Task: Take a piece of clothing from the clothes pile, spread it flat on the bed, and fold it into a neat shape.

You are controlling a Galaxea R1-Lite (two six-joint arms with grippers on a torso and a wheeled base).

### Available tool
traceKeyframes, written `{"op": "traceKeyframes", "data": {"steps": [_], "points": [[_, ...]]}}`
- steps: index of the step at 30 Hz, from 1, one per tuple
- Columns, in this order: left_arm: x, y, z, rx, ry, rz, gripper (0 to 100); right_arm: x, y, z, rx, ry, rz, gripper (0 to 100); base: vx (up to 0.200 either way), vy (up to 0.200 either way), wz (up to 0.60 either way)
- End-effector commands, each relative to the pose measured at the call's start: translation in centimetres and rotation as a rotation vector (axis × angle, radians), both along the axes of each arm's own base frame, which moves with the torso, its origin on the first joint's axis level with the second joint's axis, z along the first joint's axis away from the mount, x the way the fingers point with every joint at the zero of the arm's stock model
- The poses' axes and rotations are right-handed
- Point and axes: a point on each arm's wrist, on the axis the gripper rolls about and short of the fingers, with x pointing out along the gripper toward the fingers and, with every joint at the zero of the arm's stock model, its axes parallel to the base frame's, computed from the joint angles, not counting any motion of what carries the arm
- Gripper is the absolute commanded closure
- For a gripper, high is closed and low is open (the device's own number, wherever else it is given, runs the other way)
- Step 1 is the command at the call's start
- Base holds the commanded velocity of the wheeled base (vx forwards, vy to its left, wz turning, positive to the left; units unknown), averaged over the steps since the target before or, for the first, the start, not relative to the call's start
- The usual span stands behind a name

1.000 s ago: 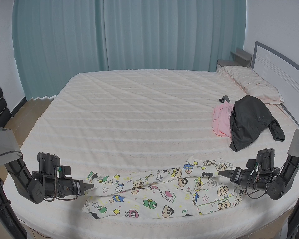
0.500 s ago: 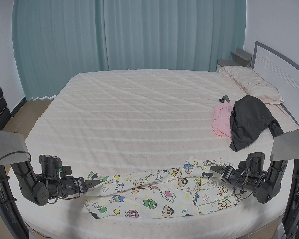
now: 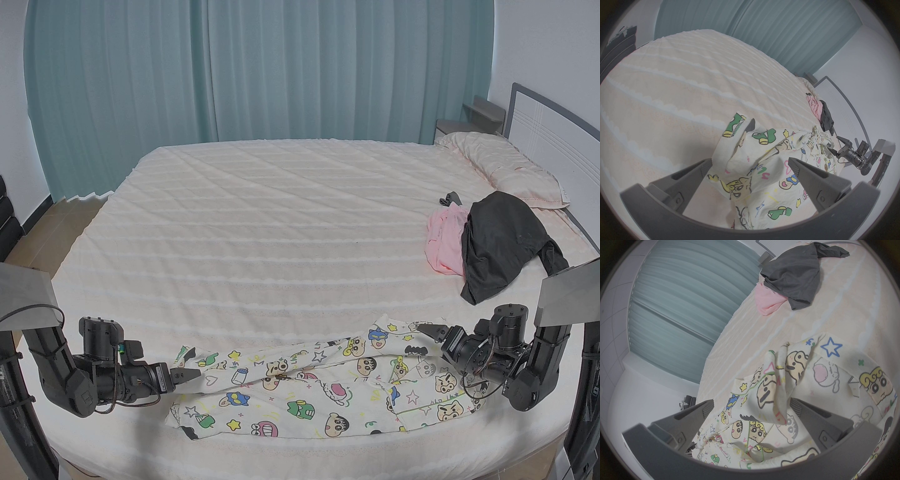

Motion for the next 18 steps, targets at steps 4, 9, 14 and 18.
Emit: {"op": "traceKeyframes", "data": {"steps": [4,9,14,18], "points": [[0.2,0.0,-0.8,-0.019,0.038,0.020,0,-0.1,0.1,0.5,0.006,-0.014,0.001,100,0.000,0.000,0.00],[0.3,-0.1,-0.8,-0.019,0.038,0.017,0,-0.2,0.0,0.1,0.012,0.015,-0.006,100,0.000,0.000,0.00],[0.5,-0.1,-0.6,-0.026,0.023,0.023,0,-0.4,-0.9,0.4,0.012,0.015,-0.035,100,0.000,0.000,0.00],[0.6,-0.1,-0.6,-0.033,0.021,0.029,0,-1.0,-1.9,1.4,0.013,-0.003,-0.068,100,0.000,0.000,0.00]]}}
